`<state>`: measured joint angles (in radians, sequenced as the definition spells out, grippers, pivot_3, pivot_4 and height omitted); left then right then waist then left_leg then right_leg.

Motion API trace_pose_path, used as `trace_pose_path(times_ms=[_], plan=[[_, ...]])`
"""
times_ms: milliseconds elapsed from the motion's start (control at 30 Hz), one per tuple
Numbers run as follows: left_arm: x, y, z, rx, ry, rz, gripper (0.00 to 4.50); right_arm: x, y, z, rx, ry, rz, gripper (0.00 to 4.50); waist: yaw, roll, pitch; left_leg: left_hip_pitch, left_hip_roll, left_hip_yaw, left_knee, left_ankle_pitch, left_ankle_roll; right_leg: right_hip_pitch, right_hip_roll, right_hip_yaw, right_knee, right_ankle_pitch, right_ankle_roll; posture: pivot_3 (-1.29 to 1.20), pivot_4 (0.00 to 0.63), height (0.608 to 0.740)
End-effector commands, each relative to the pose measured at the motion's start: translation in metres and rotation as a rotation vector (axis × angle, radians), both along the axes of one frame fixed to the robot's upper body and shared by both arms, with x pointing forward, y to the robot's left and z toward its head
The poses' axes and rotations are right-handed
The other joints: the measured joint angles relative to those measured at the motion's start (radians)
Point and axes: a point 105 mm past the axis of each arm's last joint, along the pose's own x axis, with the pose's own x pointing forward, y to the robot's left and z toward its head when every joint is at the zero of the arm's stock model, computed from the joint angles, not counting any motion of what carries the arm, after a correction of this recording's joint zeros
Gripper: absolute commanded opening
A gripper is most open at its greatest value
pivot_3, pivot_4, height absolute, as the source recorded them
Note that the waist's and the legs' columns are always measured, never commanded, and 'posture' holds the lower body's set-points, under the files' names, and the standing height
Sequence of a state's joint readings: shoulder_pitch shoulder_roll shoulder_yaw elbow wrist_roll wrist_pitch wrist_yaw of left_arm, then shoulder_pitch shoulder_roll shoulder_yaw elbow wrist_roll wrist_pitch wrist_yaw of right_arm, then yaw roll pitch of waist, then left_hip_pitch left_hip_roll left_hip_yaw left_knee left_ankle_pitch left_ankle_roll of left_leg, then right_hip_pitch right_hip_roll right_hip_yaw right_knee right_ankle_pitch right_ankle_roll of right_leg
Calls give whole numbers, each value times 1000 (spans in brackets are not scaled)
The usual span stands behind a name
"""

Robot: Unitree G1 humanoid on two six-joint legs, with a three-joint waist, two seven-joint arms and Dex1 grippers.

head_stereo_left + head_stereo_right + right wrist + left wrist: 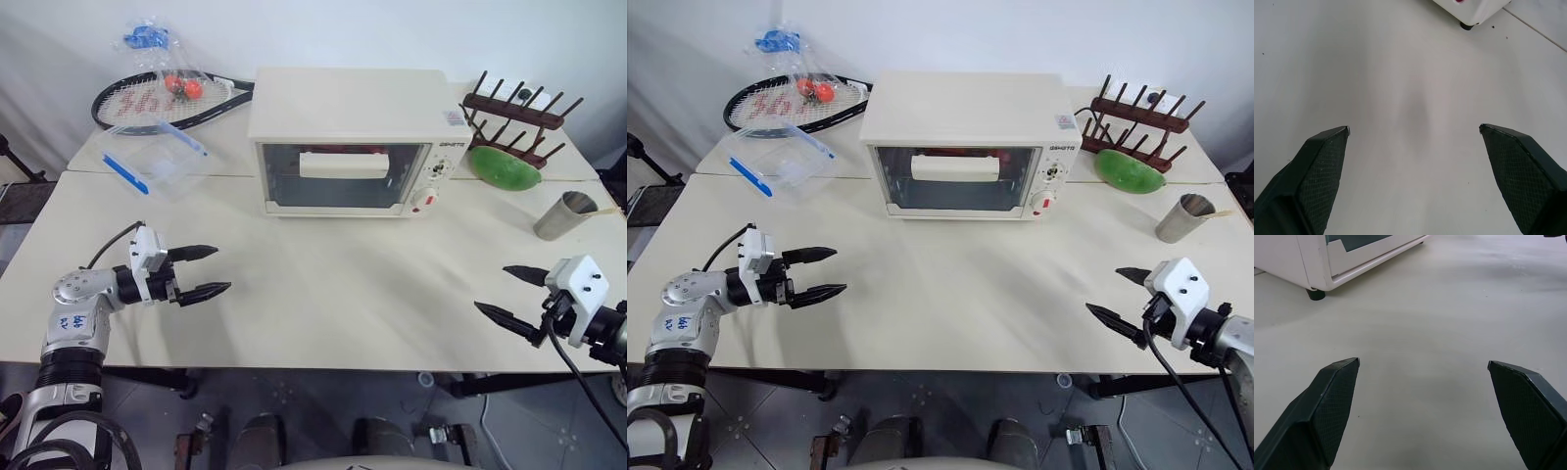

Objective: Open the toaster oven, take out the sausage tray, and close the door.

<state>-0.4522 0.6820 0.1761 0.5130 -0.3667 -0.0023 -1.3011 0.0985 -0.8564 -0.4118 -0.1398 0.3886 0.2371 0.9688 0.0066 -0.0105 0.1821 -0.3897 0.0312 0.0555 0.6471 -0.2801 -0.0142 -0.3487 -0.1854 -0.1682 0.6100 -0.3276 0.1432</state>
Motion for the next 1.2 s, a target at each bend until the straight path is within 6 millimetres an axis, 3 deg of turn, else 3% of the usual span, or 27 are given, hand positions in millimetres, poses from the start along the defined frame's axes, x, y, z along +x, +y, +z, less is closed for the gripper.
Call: trace_pose_path(times_ms=[33,333,467,600,733,1200], plan=[[4,3,14,24,-66,9,4500,0,4,10,7,-47,5,4472,1,0,0,0,0,0,0,0,0,0,0,0,0,0,0,0,150,740],[12,1,23,1,-68,53,4500,-1,28,24,22,-85,35,4472,3,0,0,0,0,1,0,0,0,-1,0,1,1,0,0,0,150,740],[12,-4,29,-41,-62,32,4500,1,64,36,70,-118,110,4472,6,0,0,0,0,2,0,0,0,-3,0,3,2,0,0,0,150,740],[16,-12,35,-76,-82,6,4500,15,103,49,122,-137,207,4472,4,0,0,-1,0,5,0,0,0,-7,0,7,4,0,0,0,150,740],[17,-18,40,-112,-96,-8,4500,28,126,59,121,-154,298,4472,-1,0,0,-2,1,7,0,0,0,-9,0,8,5,0,0,0,150,740],[12,-18,42,-172,-109,8,4500,79,166,80,71,-172,488,4472,-11,-1,0,-3,1,8,0,0,0,-13,0,9,7,0,0,0,150,740]])
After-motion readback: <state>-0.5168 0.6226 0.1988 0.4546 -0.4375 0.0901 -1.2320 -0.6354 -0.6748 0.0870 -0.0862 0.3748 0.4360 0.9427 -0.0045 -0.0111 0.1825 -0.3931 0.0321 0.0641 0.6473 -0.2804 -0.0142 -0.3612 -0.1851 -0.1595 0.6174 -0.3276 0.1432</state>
